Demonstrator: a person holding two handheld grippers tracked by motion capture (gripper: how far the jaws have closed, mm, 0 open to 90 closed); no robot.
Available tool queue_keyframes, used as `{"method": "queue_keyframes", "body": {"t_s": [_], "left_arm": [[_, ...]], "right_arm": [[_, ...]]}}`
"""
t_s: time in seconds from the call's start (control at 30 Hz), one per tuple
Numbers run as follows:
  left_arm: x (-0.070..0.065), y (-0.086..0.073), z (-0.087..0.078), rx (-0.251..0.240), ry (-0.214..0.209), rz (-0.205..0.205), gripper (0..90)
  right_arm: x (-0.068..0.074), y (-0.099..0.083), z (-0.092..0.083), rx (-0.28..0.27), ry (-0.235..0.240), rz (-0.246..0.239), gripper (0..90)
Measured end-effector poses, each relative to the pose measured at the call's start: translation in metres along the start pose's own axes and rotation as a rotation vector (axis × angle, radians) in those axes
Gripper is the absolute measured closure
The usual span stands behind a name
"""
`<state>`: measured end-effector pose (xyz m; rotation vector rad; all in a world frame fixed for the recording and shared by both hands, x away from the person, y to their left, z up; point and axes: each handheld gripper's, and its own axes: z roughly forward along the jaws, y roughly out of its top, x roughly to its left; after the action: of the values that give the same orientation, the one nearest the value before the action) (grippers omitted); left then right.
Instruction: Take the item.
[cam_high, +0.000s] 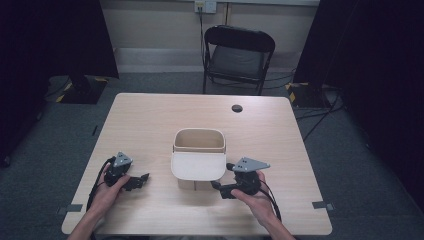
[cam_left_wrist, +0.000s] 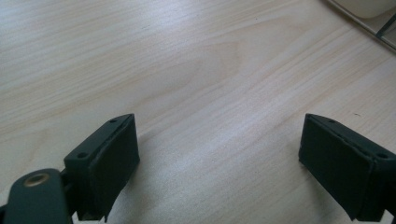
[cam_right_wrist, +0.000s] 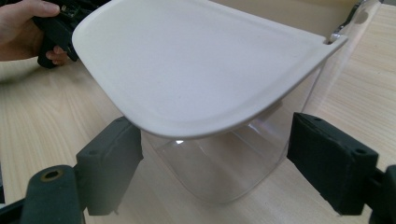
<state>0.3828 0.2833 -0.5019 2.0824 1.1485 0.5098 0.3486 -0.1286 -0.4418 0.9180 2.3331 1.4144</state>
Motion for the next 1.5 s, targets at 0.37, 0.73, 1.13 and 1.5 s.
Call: {"method": "queue_keyframes", "body": {"t_s": [0.37,0.73,1.13,1.5], "left_arm": [[0.000,0.000,0.000,0.000,0.000,-0.001,11.5],[0.000,0.000,0.000,0.000,0.000,0.000,11.5],[0.000,0.000,0.000,0.000,0.000,-0.001,11.5],[0.000,0.000,0.000,0.000,0.000,-0.001,11.5]], "right_arm": [[0.000,0.003,-0.001,-0.006,0.010,-0.003,19.6],[-0.001,0.005,-0.002,-0.020,0.005,-0.002,20.4],[0.000,0.008,-0.004,-0.032,0.006,-0.007,18.2],[0.000,0.011,-0.006,-0.044,0.001,-0.016,17.9]]}}
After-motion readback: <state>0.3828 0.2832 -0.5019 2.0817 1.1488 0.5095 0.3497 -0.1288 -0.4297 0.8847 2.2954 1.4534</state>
